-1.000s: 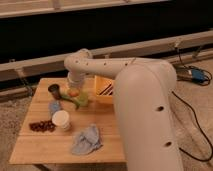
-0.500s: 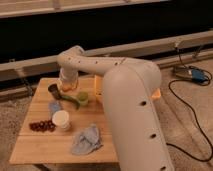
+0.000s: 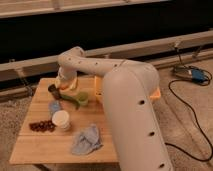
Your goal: Place apple in metal cup
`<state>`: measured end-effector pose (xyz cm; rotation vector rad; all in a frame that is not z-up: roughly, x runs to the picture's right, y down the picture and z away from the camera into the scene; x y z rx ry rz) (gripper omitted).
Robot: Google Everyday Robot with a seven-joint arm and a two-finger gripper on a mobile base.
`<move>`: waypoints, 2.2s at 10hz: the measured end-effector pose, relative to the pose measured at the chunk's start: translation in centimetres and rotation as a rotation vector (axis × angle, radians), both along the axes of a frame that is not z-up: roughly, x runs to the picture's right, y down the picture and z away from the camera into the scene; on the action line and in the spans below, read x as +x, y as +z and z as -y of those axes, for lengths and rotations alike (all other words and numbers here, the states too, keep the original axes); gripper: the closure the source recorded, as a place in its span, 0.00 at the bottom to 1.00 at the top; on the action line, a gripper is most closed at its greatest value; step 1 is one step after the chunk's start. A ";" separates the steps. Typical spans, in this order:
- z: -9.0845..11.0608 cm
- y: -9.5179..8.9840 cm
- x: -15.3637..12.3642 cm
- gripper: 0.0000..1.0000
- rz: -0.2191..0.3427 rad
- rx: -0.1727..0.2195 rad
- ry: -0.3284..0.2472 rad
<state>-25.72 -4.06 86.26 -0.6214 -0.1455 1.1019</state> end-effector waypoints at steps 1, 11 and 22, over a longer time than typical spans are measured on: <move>0.1 0.1 -0.7 1.00 0.017 0.009 -0.008; 0.0 2.0 -7.3 0.47 0.074 0.038 -0.066; 2.1 -0.2 -6.6 0.20 0.059 0.074 -0.073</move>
